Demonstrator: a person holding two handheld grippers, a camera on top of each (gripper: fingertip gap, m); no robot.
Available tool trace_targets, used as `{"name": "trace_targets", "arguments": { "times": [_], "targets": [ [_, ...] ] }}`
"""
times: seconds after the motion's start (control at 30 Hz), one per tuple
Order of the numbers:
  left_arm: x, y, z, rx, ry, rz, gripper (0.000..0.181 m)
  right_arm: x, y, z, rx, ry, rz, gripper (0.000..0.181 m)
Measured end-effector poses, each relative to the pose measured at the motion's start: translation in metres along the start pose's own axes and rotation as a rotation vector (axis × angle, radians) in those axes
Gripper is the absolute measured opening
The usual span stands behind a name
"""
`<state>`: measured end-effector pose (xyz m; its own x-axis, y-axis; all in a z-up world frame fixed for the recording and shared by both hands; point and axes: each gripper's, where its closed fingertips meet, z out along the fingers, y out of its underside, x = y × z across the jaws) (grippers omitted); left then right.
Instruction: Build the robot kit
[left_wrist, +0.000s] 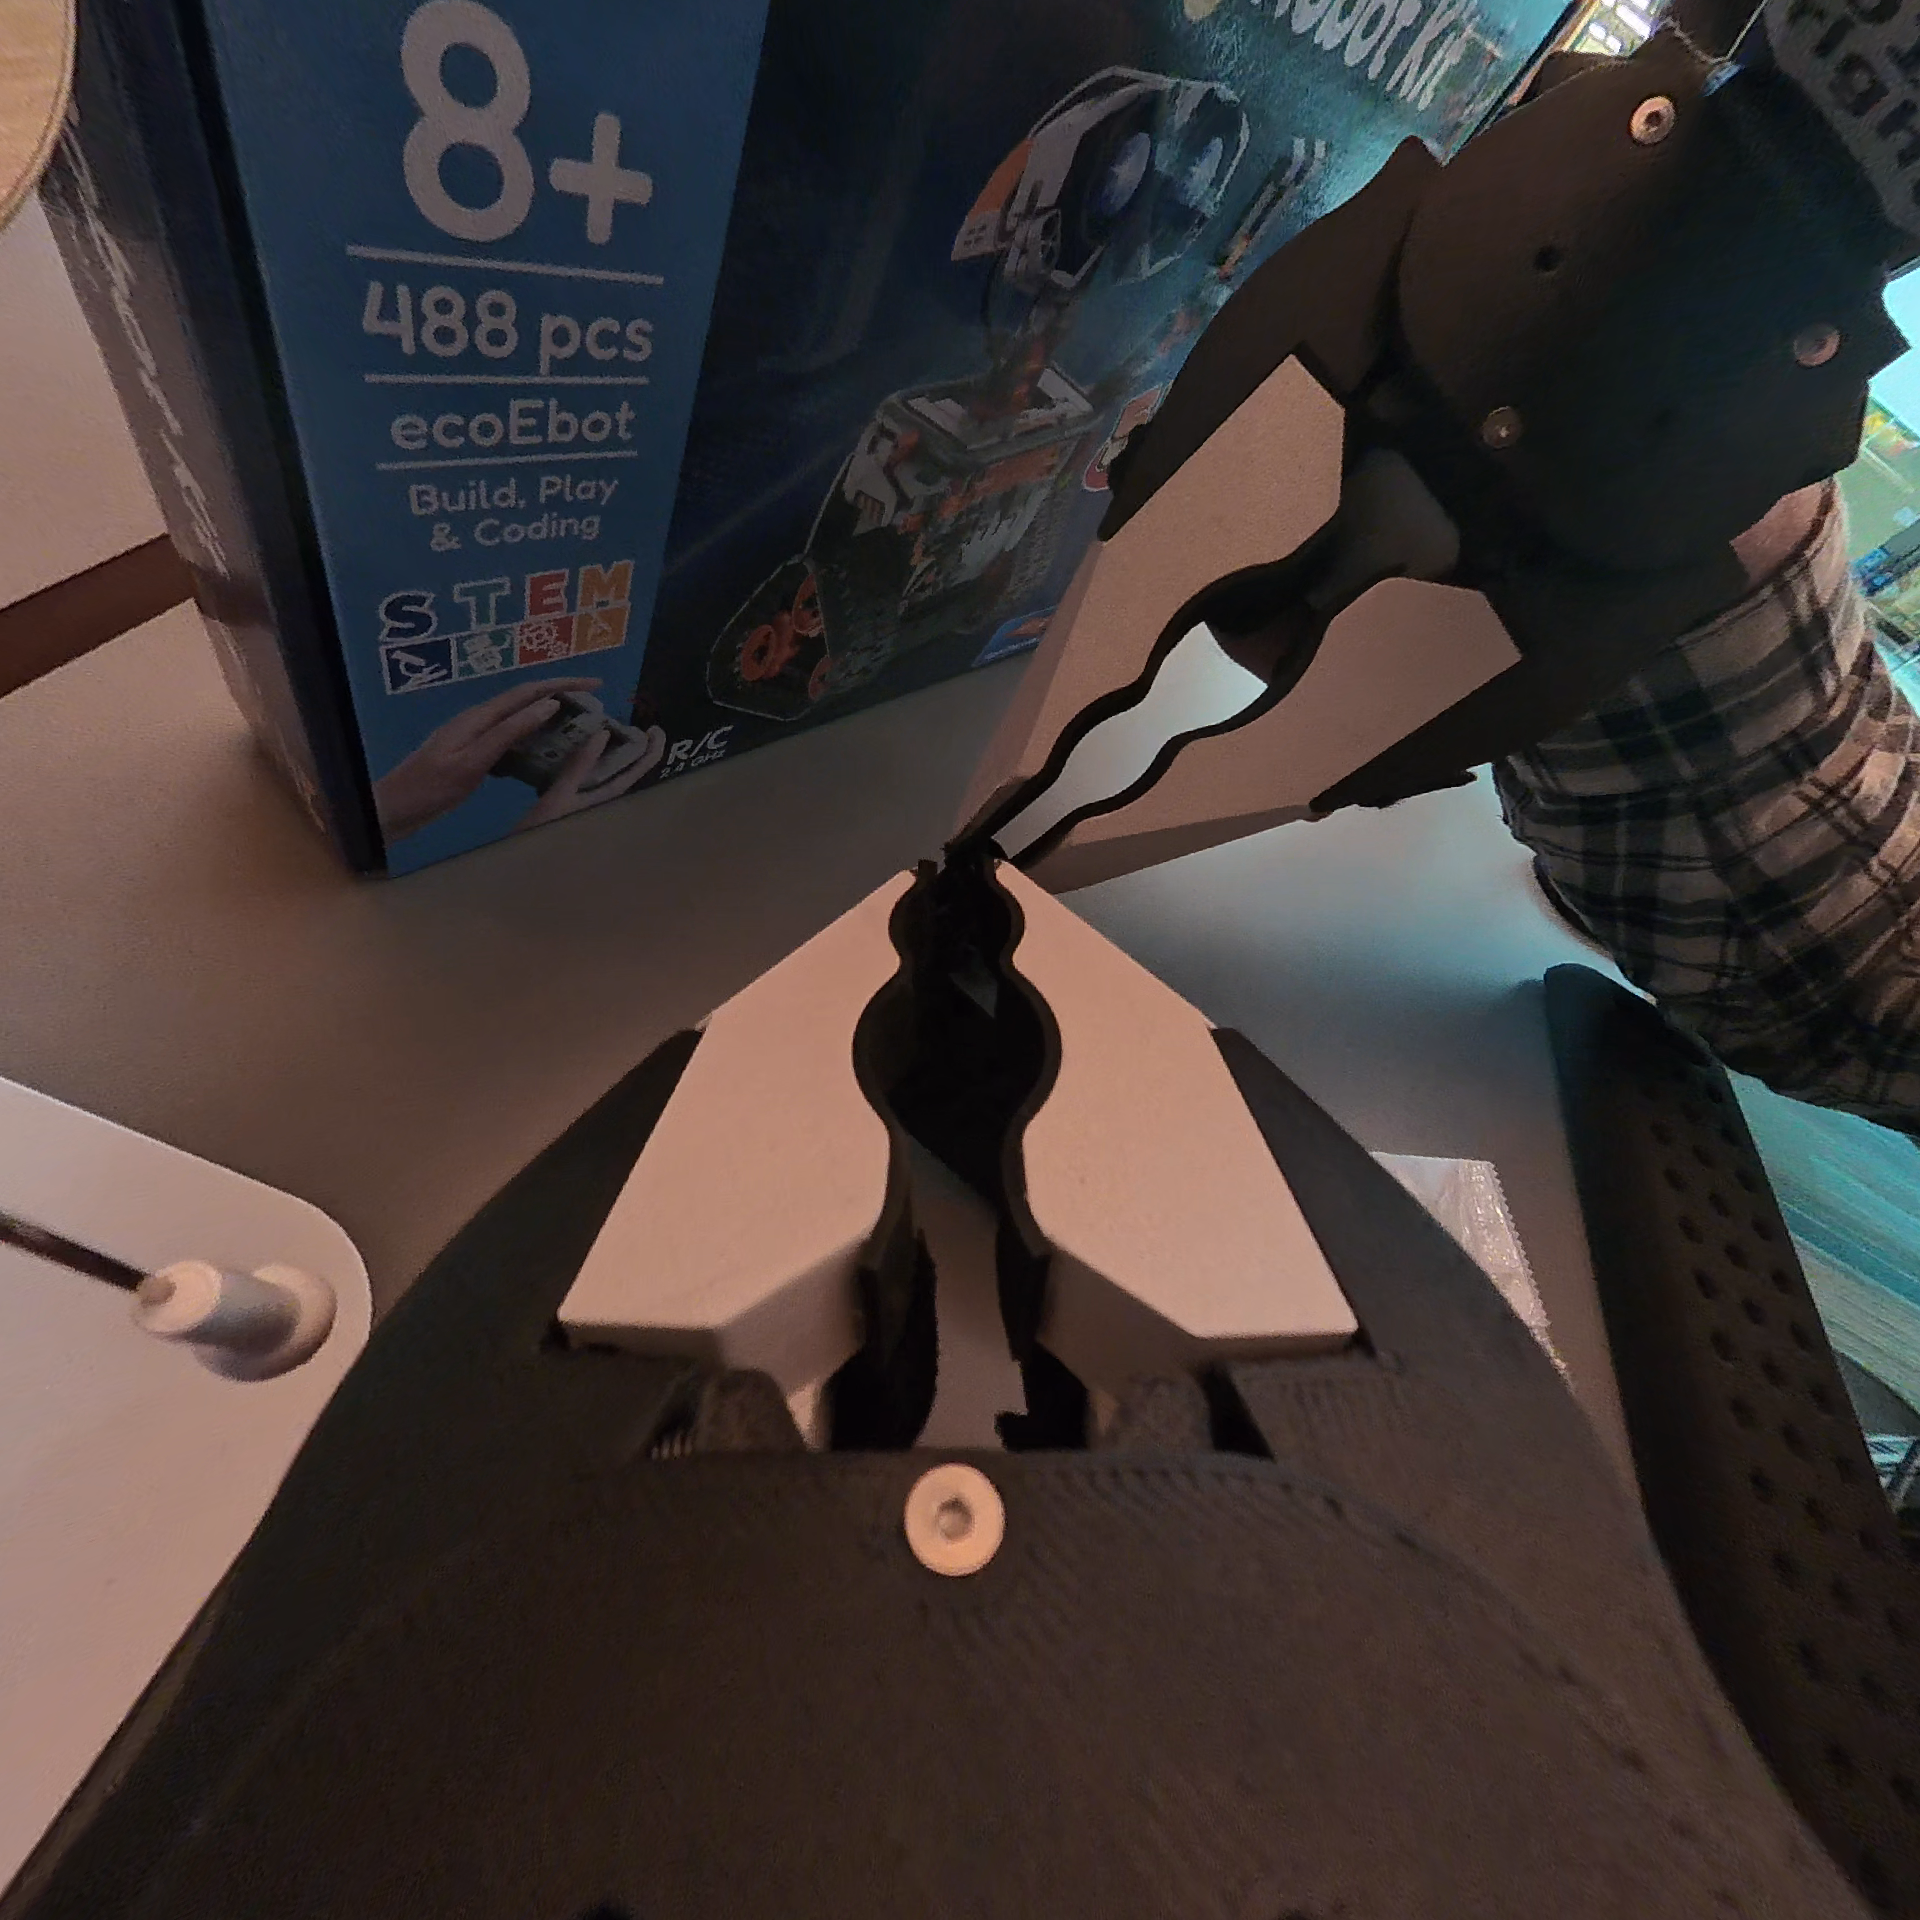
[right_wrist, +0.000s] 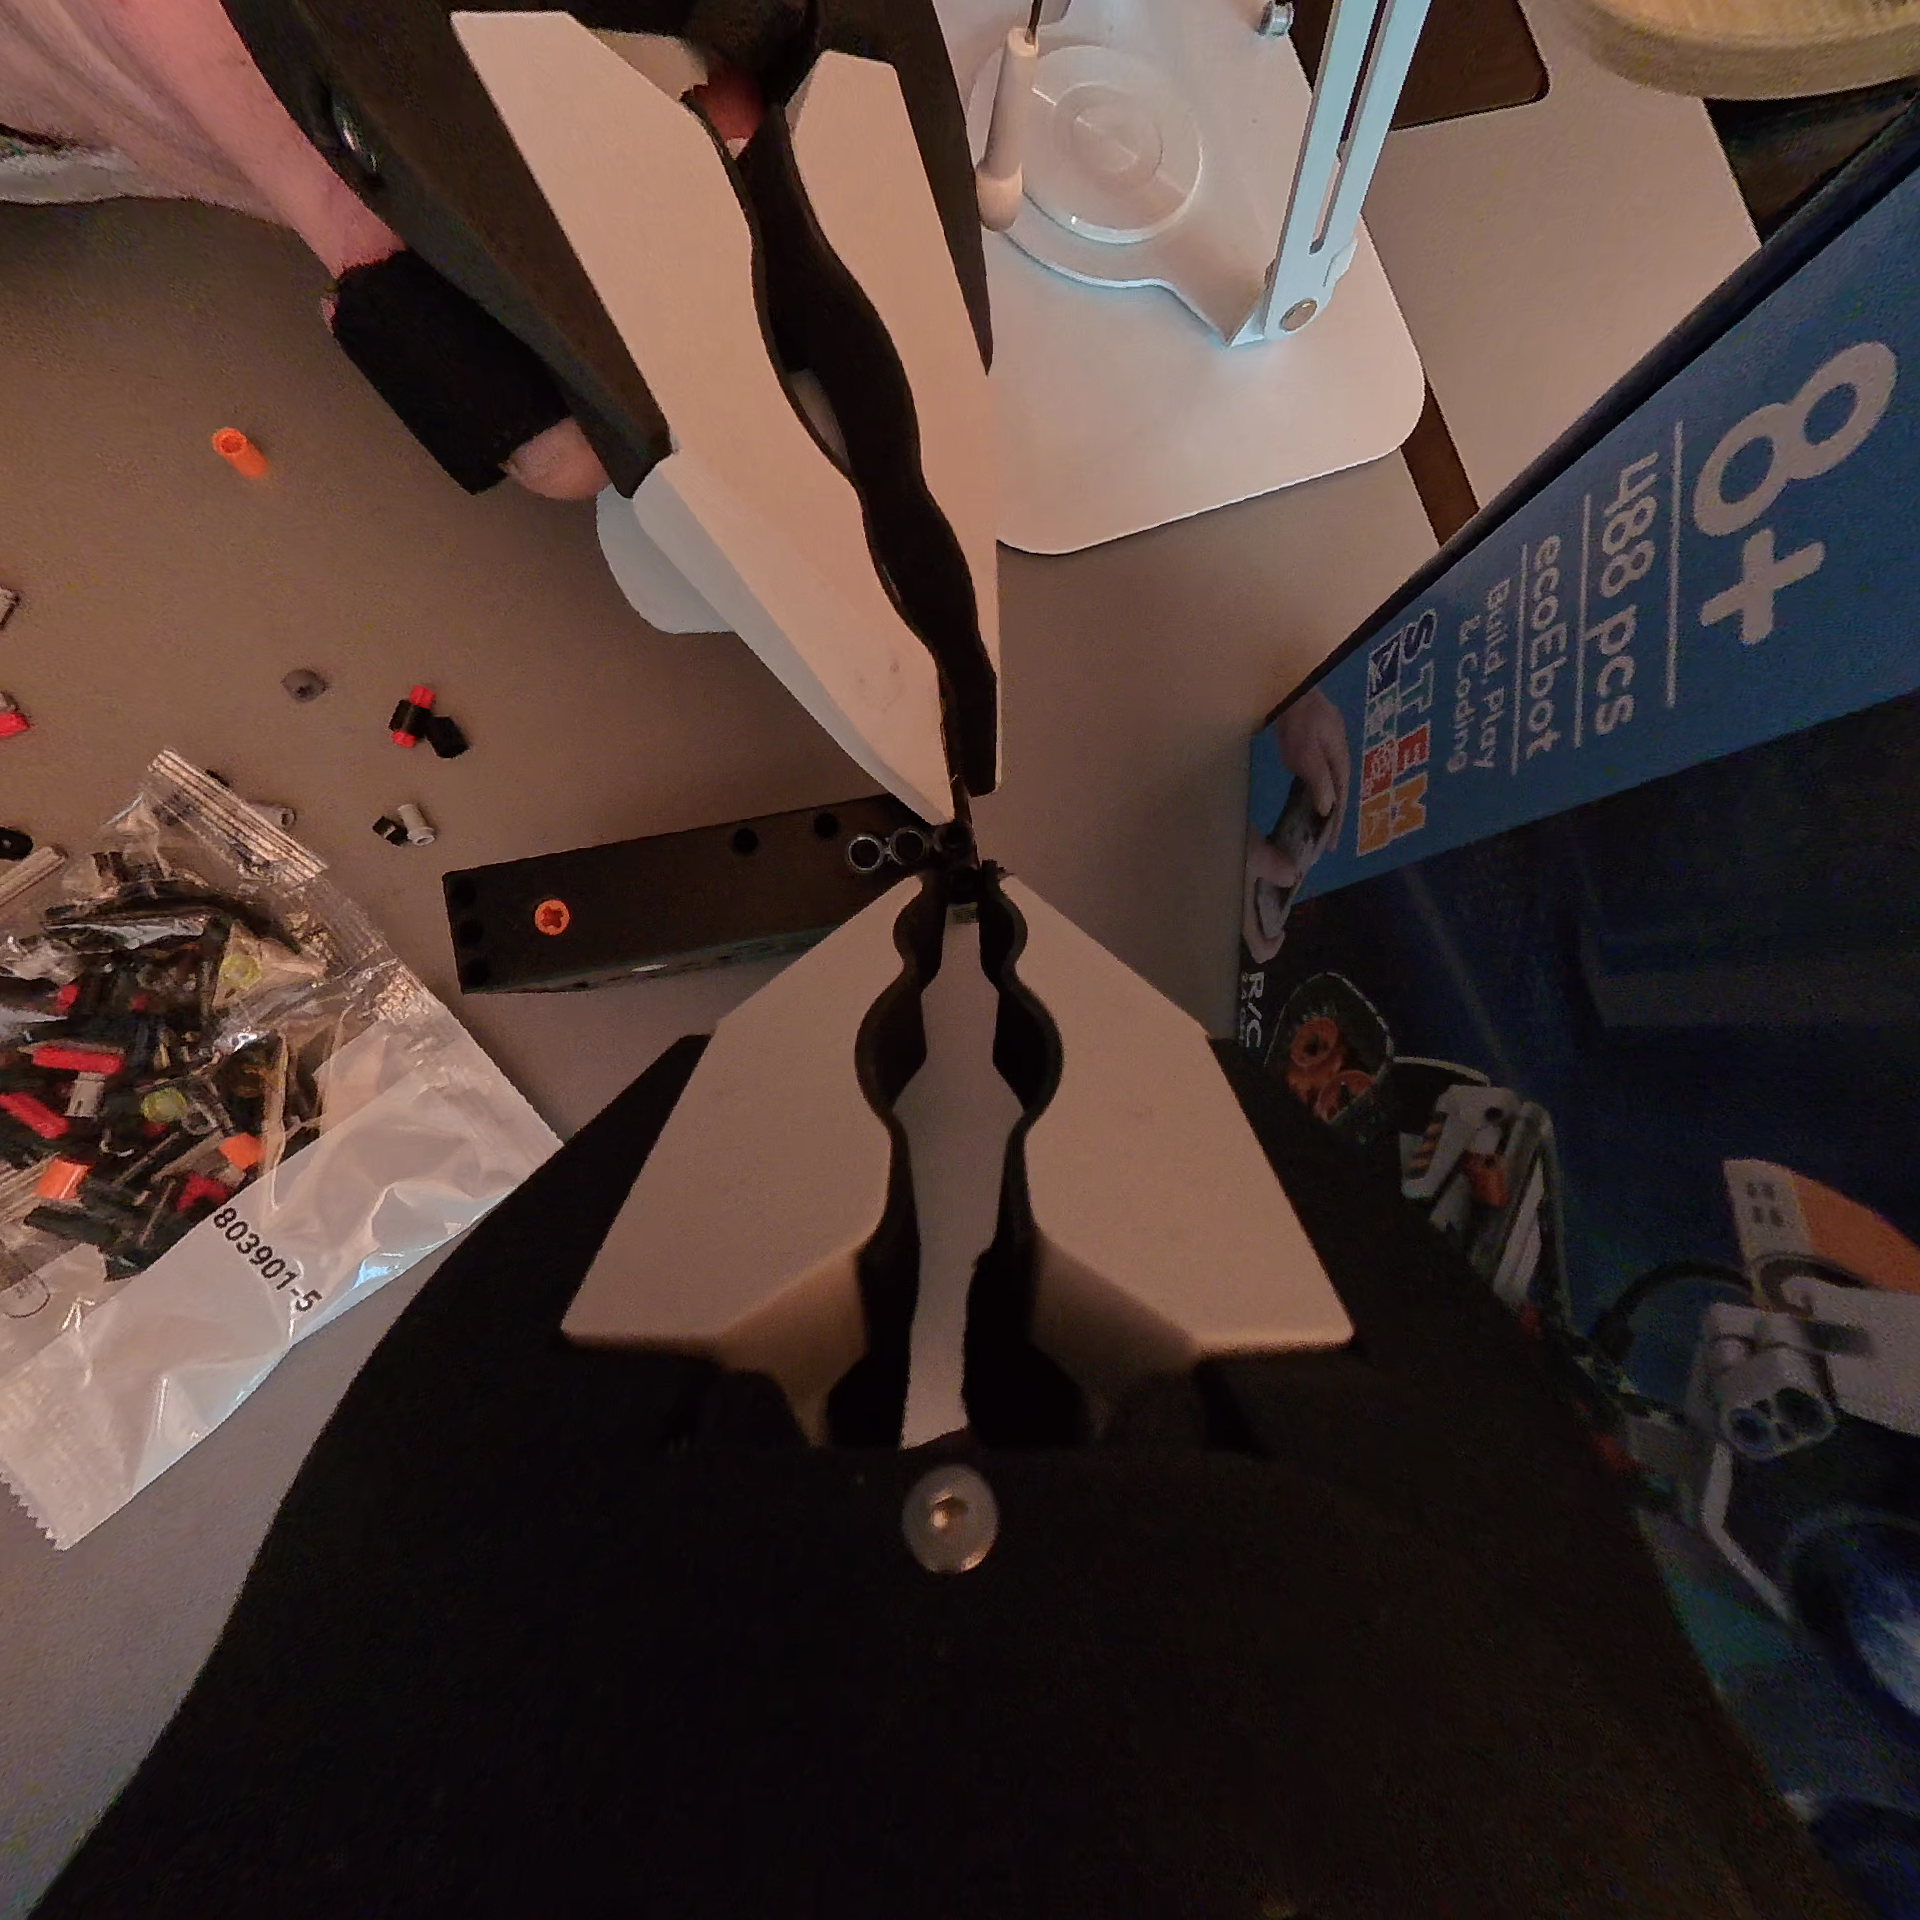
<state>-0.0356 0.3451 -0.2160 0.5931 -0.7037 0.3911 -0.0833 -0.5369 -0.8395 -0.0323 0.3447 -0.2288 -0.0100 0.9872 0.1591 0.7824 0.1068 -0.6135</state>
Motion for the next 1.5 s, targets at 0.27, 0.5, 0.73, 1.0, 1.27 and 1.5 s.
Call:
{"name": "trace_targets", "arguments": {
  "times": [0.27, 0.5, 0.73, 1.0, 1.27, 1.5],
  "targets": [
    [0.002, 0.0, 0.003, 0.029, 0.019, -0.041, 0.006, 0.001, 0.003, -0.002, -0.012, 0.01, -0.018, 0.005],
    [0.001, 0.002, 0.001, 0.058, 0.069, -0.125, 0.006, 0.0, 0.001, 0.0, -0.003, -0.001, -0.029, 0.005],
    [0.002, 0.002, 0.001, 0.052, 0.094, -0.173, 0.006, 0.0, 0.0, 0.0, 0.015, 0.011, -0.039, 0.005],
    [0.001, 0.002, -0.002, 0.043, 0.093, -0.146, 0.006, -0.002, -0.004, 0.001, 0.075, 0.058, -0.096, 0.01],
    [0.001, 0.001, -0.001, 0.042, 0.09, -0.139, 0.006, -0.003, -0.004, -0.001, 0.119, 0.057, -0.122, 0.013],
    [0.001, 0.001, 0.0, 0.039, 0.088, -0.138, 0.006, -0.01, -0.008, 0.004, 0.16, 0.013, -0.101, 0.029]
  ]
}}
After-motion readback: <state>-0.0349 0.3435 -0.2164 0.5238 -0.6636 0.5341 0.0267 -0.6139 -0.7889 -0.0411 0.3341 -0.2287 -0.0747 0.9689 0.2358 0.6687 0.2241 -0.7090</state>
